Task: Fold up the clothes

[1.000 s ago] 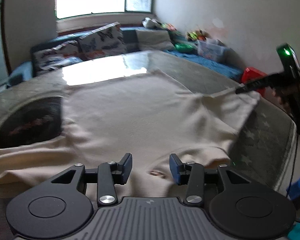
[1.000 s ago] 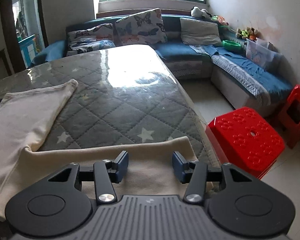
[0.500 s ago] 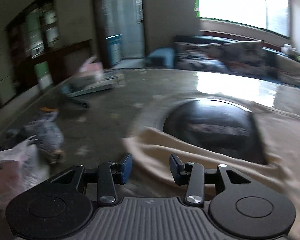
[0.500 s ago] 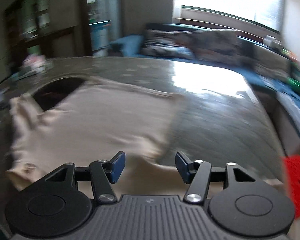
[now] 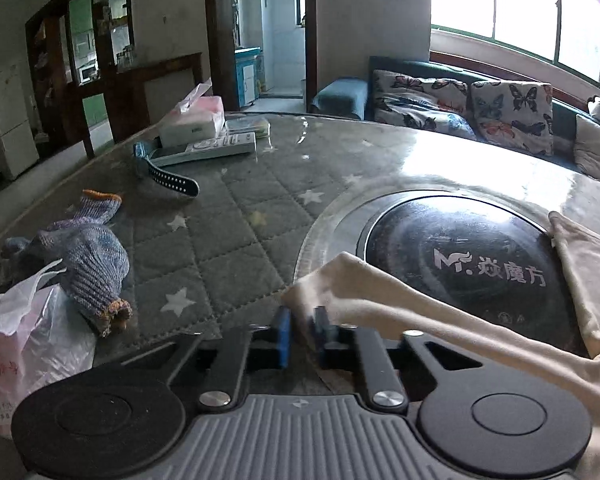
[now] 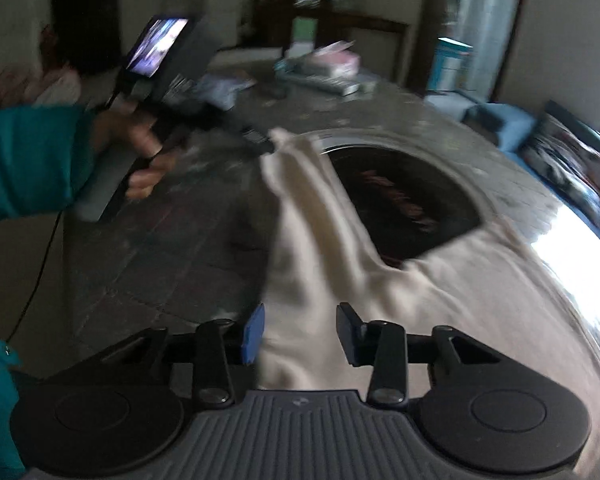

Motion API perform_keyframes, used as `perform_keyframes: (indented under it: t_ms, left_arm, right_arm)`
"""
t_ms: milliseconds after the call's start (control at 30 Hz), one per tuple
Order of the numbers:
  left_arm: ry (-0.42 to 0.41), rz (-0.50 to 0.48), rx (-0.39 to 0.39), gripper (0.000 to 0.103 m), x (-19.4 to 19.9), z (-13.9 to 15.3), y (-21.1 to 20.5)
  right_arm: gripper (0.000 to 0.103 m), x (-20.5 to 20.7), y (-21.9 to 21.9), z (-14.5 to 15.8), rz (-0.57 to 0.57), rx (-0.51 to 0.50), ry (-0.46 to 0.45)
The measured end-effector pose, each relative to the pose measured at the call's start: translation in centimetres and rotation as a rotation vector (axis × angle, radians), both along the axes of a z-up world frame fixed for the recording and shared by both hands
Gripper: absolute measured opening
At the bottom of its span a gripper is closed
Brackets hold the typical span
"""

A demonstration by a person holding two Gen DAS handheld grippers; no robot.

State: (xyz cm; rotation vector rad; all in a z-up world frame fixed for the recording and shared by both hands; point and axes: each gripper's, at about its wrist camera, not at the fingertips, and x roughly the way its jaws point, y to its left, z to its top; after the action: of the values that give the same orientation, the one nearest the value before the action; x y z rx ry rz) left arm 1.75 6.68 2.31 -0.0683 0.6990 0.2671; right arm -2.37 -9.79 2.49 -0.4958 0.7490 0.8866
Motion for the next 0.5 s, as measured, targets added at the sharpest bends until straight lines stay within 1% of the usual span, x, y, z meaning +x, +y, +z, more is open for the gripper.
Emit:
perform_keyframes:
  t_ms: [33,100,133,200,233,267,300,433,500]
  left_arm:
    - [-0.002,-0.001,-0.003,0.008,0.0,0.0,0.1]
    - [-0.013,-0.003,-0.013,0.006,0.1,0.2,0.3]
    - [-0.02,-0.006,-0.013,0.005,0.1,0.3,0.3]
    - [-0.035,-0.014,-0.007,0.005,0.1,0.6,0.2]
    - [-0.043,-0.017,-0.002,0.005,0.1,0.9,0.1]
    - [-0.052,-0.02,0.001,0.004,0.2,1.1,0.1]
    - [-0.062,-0.023,0.002,0.004,0.2,1.4,0.1]
    - [-0.118,-0.044,0.008,0.004,0.4,2.7,0.0]
    - [-0.125,-0.048,0.013,0.004,0.5,2.8,0.0]
  right_arm:
    - [0.034,-0.1,0.8,-0.4,0.019,-0.015,0.004]
    - [0.028,-0.2,1.4,-1.1,0.035,-0.035,0.021]
    - [0.027,-0.2,1.7,-1.4,0.042,-0.046,0.029]
    - [0.02,-0.3,2.1,-2.0,0.046,-0.062,0.038]
    - [0.018,-0.4,2.0,-2.1,0.042,-0.061,0.041]
    - [0.008,-0.4,1.9,-2.0,0.044,-0.059,0.044]
    - [0.005,-0.4,1.9,-1.9,0.042,-0.061,0.039]
    - [0.005,-0.5,1.2,-1.2,0.06,-0.026,0.065]
    - [0.005,-0.9,1.1,-1.3,0.081,-0.041,0.067]
